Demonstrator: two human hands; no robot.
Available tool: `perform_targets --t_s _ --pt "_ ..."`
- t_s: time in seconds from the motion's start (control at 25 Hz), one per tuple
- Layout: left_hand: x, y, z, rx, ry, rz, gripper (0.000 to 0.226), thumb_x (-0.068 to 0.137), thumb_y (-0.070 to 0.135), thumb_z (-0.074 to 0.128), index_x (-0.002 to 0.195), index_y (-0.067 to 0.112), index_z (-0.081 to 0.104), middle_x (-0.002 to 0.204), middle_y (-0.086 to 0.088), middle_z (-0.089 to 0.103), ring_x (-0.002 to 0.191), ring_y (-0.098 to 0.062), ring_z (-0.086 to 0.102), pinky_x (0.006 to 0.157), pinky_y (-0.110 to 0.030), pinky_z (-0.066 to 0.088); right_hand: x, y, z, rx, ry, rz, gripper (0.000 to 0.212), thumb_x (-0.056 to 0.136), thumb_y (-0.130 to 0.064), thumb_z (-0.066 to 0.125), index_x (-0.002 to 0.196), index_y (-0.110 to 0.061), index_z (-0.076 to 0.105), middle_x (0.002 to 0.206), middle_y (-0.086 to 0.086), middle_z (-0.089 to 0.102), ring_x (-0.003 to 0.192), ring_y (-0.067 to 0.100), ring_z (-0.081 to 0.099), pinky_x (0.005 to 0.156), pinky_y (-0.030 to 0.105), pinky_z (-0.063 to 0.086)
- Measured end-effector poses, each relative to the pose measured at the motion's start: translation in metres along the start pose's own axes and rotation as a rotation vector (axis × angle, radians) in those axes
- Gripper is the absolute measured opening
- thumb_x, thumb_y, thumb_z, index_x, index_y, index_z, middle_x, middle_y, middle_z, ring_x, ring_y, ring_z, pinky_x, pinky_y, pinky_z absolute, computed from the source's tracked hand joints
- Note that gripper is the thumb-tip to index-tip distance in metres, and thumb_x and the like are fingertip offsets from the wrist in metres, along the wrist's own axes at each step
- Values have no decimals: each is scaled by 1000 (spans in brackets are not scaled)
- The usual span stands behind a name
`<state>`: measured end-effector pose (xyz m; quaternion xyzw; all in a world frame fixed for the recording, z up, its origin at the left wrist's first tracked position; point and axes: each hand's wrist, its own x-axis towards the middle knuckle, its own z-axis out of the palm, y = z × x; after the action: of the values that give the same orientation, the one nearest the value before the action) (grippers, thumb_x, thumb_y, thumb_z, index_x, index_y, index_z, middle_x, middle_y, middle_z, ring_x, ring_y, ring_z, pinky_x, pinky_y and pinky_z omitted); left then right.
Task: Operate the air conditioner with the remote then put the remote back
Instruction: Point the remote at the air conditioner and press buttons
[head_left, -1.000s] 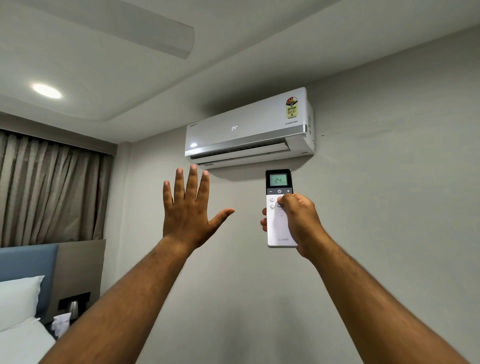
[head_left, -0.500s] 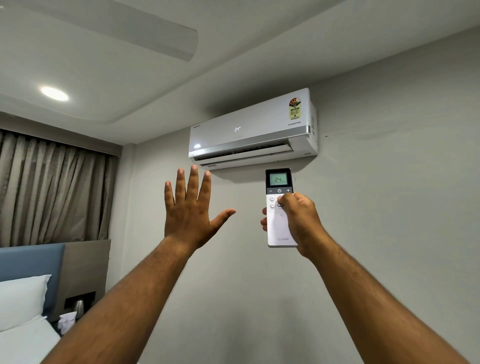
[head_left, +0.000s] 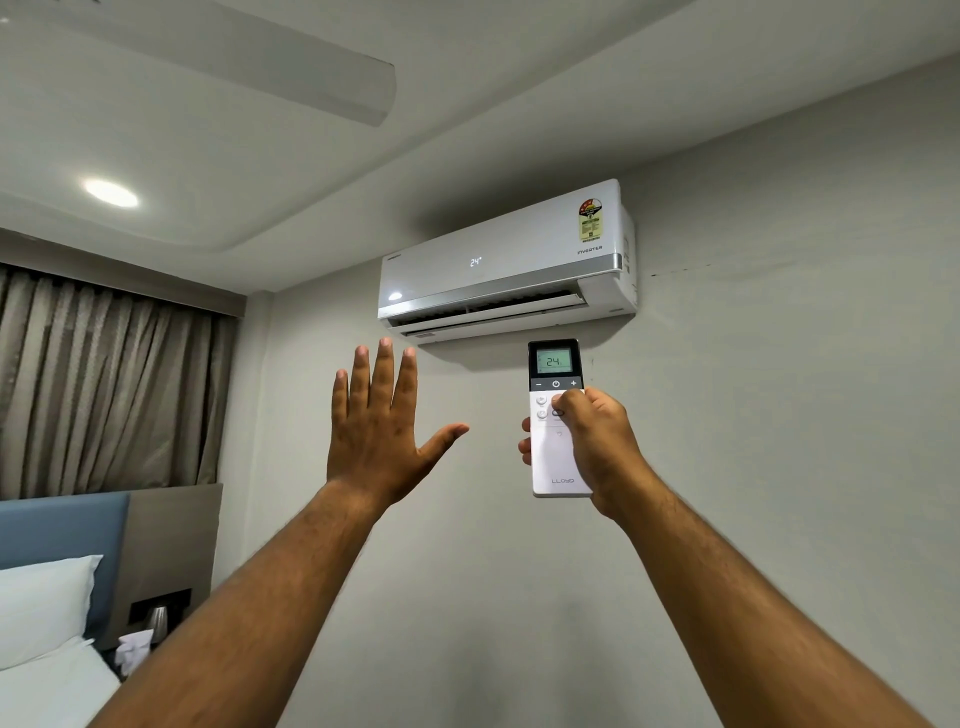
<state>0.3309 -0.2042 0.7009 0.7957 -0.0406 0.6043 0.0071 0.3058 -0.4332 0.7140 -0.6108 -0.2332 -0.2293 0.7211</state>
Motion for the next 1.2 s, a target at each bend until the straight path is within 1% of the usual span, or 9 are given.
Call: perform_targets --t_s 0.2,0.32,0.44,0.64,0.96,1.2 --pt "1 -3 2 -15 3 1 102 77 83 15 151 14 -1 161 -12 -3 147 -31 -9 118 -48 -3 4 4 2 -7 2 8 17 92 -21 48 97 -8 57 83 19 72 61 34 72 56 37 57" --pt "0 -5 3 -17 1 1 102 78 82 16 151 14 -1 161 -12 -4 147 -31 -9 119 -48 -2 5 7 3 -14 4 12 18 92 -22 48 98 -8 56 84 19 73 62 34 72 57 37 57" --pt "-2 -7 3 -7 -5 0 102 78 82 16 151 13 -1 160 -12 -5 147 -31 -9 119 -48 -2 5 8 4 2 -4 17 18 91 -21 48 99 -6 56 81 18 73 60 33 72 54 36 57" --pt "-4 -11 2 5 -10 -7 103 78 82 14 151 12 -1 160 -13 -5 147 -31 -9 119 -48 -1 3 10 6 -8 -6 15 17 92 -21 48 98 -7 56 84 19 73 62 33 72 56 38 58" --pt "-2 -9 1 5 -9 0 103 78 82 14 151 12 -1 160 -12 -5 147 -31 -9 119 -48 -2 3 10 3 -20 4 14 17 94 -22 48 99 -8 56 87 19 73 62 32 72 57 37 58" --pt "-1 -8 -2 7 -9 3 103 77 83 13 151 13 -1 160 -13 -5 147 -32 -9 119 -51 0 1 8 1 -4 6 7 14 92 -21 48 96 -9 55 85 19 73 62 34 71 57 37 57"
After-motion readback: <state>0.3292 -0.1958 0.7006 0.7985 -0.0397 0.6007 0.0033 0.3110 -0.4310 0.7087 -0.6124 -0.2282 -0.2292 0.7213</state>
